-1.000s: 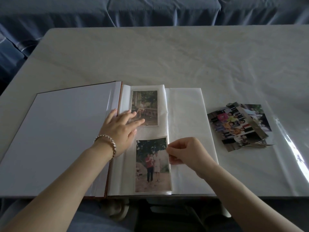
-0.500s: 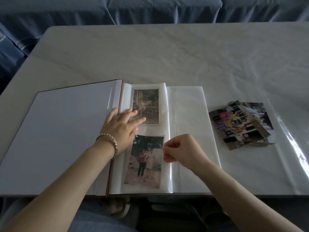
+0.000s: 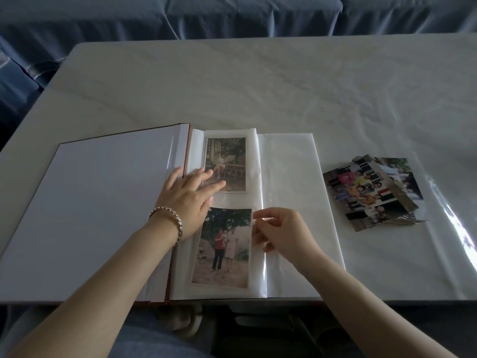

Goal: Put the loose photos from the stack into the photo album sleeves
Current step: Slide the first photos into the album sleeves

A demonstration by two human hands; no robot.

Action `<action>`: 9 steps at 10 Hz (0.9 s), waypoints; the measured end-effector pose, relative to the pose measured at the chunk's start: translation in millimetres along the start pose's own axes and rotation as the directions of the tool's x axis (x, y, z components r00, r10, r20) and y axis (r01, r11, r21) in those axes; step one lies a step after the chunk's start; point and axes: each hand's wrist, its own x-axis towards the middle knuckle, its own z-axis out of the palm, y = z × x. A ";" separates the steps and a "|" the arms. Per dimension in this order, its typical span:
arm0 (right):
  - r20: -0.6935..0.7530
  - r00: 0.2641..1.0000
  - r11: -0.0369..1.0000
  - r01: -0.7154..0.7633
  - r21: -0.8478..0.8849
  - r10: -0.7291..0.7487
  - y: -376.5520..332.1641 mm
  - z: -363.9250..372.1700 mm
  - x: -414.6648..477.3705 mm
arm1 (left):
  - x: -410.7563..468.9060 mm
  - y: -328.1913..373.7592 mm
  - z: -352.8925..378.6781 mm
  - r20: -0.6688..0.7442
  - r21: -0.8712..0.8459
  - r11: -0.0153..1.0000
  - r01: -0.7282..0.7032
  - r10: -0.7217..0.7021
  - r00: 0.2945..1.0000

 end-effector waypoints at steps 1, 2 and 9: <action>0.049 0.998 0.999 0.023 0.044 -0.025 0.8 -3.8 -1.3 | 0.0 0.3 -0.4 -0.003 -0.007 1.000 0.000 0.000 1.000; 0.078 0.997 0.998 0.015 0.065 -0.020 2.2 -4.7 -1.4 | -0.2 0.5 -0.9 -0.010 -0.015 1.000 -0.002 0.002 1.000; 0.201 0.979 0.999 0.025 -0.042 -0.016 4.0 -12.6 -4.3 | 0.0 0.1 0.3 -0.015 -0.009 1.000 -0.006 0.006 1.000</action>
